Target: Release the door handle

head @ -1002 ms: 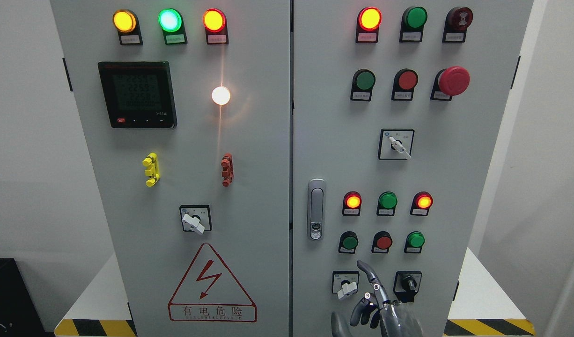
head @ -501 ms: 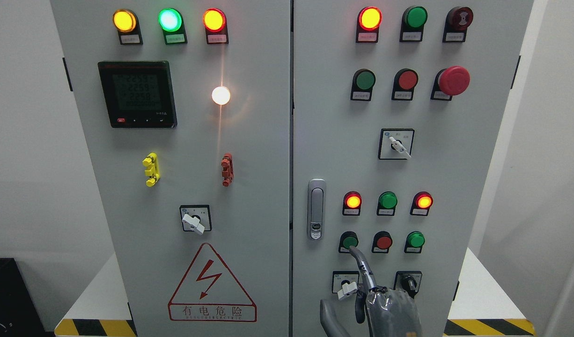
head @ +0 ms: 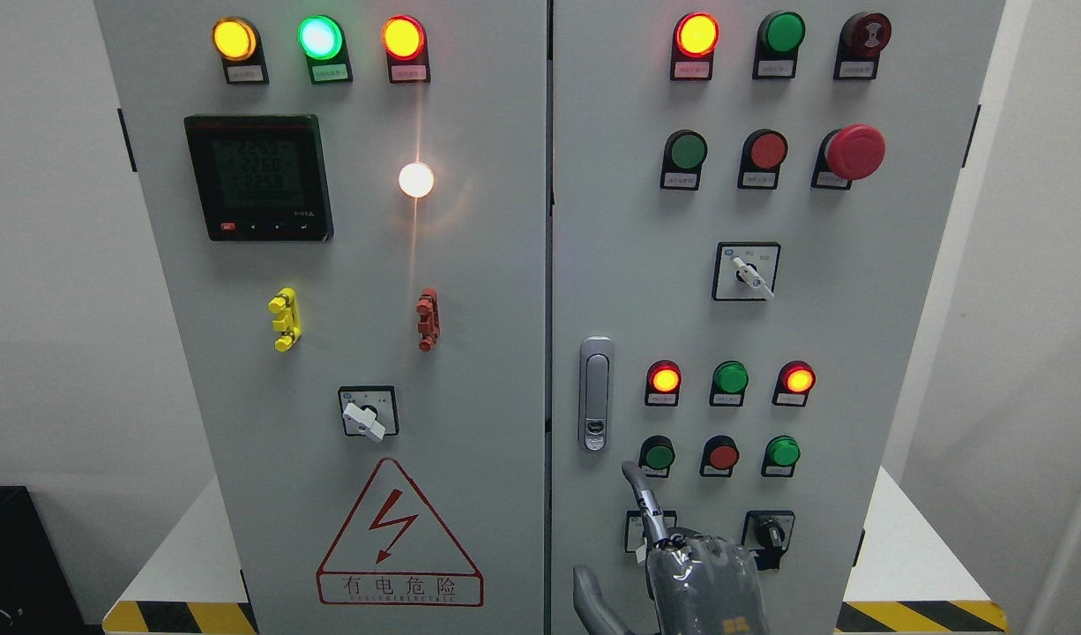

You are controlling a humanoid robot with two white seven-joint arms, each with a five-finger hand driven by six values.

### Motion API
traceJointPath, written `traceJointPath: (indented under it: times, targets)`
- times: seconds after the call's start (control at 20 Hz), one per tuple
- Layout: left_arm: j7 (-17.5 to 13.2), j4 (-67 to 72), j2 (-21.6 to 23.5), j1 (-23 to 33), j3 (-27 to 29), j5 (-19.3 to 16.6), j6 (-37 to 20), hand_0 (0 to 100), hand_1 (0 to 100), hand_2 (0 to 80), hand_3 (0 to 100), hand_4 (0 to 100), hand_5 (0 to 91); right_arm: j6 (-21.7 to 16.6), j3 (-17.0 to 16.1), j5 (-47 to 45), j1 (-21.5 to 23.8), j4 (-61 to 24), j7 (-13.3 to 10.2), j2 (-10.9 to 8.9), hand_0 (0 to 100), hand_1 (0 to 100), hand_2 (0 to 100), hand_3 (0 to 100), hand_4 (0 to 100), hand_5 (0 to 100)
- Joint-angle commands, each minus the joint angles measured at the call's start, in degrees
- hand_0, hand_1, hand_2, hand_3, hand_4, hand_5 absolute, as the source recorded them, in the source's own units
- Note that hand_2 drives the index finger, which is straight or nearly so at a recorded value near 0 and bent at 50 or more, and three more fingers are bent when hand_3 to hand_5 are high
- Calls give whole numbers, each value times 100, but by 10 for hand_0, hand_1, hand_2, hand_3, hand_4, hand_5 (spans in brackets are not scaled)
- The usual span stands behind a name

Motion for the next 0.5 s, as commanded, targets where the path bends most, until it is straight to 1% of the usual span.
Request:
traceJointPath:
  times: [0.0,0.2,0.45]
  targets:
    - [1,-1,0,97,0,-7,-4,120,556,0,0,0,0,13,175,576,-169,462,-39,12,378,219,35,1000,1000,1000]
    - [1,-1,0,97,0,2,-4,120,556,0,0,0,0,57,175,673,-345,533,-39,12,377,221,34,1000,1000,1000]
    - [1,8,0,97,0,2,-4,120,556,0,0,0,0,162,166,761,-398,586,-39,29,375,226,30,1000,1000,1000]
